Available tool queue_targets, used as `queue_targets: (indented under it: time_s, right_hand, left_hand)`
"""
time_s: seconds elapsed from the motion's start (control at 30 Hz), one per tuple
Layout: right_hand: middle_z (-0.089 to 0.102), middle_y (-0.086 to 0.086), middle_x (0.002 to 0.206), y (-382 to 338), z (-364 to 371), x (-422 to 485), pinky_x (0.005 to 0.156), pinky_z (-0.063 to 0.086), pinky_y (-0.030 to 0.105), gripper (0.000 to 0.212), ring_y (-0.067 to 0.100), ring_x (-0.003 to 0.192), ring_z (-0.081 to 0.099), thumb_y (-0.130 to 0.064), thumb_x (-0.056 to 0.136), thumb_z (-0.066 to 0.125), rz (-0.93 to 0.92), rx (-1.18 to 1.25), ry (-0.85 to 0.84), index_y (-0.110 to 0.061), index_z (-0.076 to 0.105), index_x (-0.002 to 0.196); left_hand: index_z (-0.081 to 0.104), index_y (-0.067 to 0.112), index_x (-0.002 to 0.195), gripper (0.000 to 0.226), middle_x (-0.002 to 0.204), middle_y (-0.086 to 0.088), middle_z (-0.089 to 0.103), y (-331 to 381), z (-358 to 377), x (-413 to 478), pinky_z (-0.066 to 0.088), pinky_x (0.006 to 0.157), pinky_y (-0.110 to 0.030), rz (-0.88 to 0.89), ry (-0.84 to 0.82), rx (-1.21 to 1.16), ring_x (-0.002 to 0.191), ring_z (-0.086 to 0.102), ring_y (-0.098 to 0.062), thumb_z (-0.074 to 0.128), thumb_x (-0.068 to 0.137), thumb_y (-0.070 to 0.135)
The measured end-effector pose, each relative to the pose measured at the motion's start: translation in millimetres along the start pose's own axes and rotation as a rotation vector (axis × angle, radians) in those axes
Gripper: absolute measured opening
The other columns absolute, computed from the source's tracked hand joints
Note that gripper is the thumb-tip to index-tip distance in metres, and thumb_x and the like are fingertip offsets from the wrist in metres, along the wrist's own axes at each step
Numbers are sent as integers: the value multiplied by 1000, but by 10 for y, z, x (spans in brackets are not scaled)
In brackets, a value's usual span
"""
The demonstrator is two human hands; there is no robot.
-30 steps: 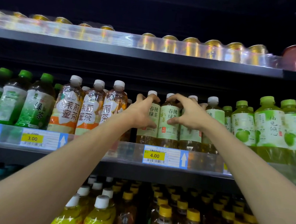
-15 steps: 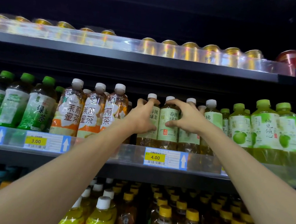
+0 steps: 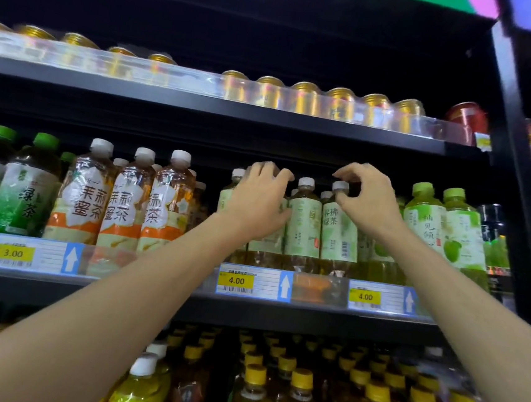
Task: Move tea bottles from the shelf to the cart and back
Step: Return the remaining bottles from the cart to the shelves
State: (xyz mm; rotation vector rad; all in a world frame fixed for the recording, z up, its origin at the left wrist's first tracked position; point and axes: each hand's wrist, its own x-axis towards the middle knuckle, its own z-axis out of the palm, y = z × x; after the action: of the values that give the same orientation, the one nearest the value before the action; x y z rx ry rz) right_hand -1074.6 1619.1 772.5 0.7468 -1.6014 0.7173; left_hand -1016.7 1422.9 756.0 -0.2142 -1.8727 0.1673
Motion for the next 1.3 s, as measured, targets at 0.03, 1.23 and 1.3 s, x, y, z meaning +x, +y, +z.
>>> queue_targets:
  time_s: [0.03, 1.23, 1.3]
  right_hand:
    - [59, 3, 110, 51, -21, 3, 88, 51, 37, 33, 23, 104, 59, -9, 82, 69, 32, -41, -35, -17, 67, 114]
    - [62, -2, 131, 344, -16, -6, 92, 45, 28, 58, 17, 123, 55, -24, 77, 84, 95, 93, -340, -28, 64, 132]
    - [63, -3, 127, 326, -11, -8, 87, 45, 27, 61, 16, 117, 56, -27, 75, 85, 94, 69, -345, -28, 63, 132]
  left_hand:
    - [40, 17, 144, 59, 138, -10, 46, 52, 16, 57, 33, 109, -41, 1, -33, 28, 133, 36, -30, 61, 93, 38]
    - [36, 34, 146, 86, 145, -11, 45, 313, 208, 357, 8, 118, -56, -18, -299, 195, 142, 25, -33, 59, 76, 77]
    - [38, 34, 144, 90, 139, -12, 45, 341, 220, 347, 17, 115, -54, -18, -261, 227, 135, 30, -33, 60, 72, 81]
